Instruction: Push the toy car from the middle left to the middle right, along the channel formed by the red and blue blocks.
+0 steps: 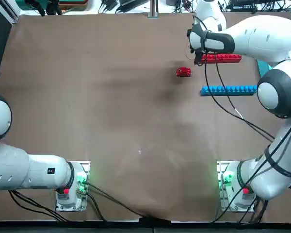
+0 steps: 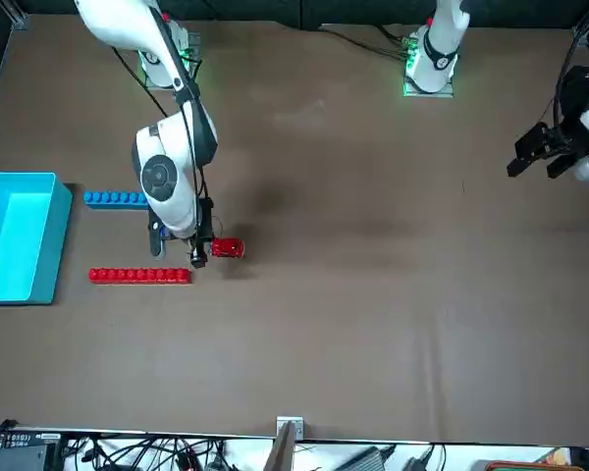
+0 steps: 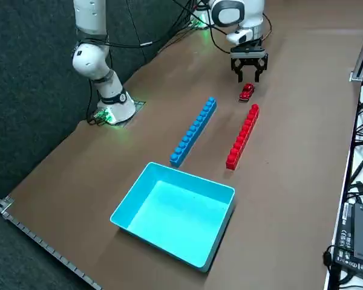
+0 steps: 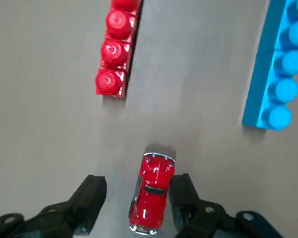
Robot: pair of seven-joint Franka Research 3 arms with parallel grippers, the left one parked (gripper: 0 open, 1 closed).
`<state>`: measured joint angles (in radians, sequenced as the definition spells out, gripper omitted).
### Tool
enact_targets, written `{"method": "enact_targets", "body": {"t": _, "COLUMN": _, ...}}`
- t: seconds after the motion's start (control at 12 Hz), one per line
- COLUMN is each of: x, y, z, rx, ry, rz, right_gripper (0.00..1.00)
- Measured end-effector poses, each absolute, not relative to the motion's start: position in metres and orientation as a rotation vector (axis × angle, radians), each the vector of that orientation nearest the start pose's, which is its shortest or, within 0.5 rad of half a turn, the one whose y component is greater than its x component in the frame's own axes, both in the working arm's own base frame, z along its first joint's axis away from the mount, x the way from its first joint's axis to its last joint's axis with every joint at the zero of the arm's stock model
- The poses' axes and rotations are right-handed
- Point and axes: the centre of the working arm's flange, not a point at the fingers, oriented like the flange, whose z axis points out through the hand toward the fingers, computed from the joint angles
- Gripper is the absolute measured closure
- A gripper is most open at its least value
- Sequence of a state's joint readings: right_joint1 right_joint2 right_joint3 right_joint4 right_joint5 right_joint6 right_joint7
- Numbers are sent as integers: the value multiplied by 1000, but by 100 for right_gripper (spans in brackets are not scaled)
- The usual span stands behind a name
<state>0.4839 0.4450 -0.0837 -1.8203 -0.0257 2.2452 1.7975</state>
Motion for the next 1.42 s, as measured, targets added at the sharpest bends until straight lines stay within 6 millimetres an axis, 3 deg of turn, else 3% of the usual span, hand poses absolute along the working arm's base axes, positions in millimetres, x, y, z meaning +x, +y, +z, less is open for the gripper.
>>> {"method": "enact_targets", "body": {"t": 0.58, "x": 582, "y": 276, "z": 253, "rx": -2380, "ry": 2143, "rz": -62, "right_gripper": 30}}
{"method": "enact_targets", "body": {"t": 1.42, "x": 576, "y": 293, "z": 225, "rx": -2322, "ry": 2190, "rz": -76, "right_gripper": 39}}
